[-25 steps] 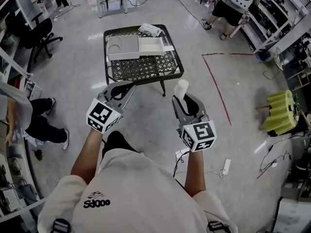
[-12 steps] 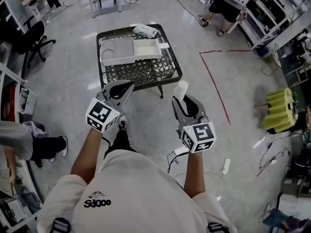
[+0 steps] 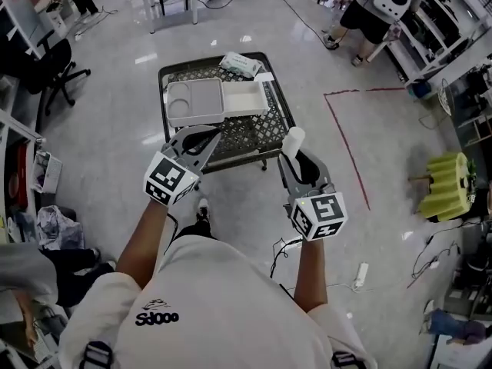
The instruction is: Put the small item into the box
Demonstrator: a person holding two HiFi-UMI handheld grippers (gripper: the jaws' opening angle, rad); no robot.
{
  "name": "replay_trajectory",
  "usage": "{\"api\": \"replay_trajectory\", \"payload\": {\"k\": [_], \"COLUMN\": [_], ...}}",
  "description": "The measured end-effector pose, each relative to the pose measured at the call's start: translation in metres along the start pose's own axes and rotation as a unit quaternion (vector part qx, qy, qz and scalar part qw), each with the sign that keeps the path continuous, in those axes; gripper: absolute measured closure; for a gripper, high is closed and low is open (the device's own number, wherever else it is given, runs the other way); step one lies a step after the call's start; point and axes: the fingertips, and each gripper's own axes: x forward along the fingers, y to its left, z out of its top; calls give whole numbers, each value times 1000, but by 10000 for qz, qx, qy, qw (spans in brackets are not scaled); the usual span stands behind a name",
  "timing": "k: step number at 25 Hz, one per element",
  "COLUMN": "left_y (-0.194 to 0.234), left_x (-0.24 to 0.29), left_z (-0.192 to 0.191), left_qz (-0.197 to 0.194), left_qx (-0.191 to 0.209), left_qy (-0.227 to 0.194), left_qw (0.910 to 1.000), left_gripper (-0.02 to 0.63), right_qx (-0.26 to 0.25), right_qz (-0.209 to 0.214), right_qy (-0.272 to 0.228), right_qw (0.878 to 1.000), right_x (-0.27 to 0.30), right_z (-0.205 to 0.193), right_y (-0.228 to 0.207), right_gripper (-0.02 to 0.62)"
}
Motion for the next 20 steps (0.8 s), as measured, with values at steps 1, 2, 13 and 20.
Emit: {"api": "replay_trajectory", "payload": {"k": [1, 2, 13, 20], "left_y": [9, 19, 87, 131], "left_x": [1, 3, 39, 62], "left_z": [0, -1, -12, -24], "left_qz": [-6, -1, -177, -258], "left_qx": [-6, -29, -172, -300], "left_qy": [4, 13, 80, 192], "left_qw": [10000, 10000, 9997, 9990], "left_gripper": [601, 601, 601, 601], "right_qx": [-4, -3, 218, 448], "right_qz": [3, 3, -116, -213], "right_qy": [8, 14, 154, 416], "right_qw": [10000, 10000, 9996, 9979], "right_x": [10, 19, 101, 153], "right_z": [3, 5, 16, 14], "right_y": [0, 0, -23, -38], "right_gripper": [463, 463, 463, 463]}}
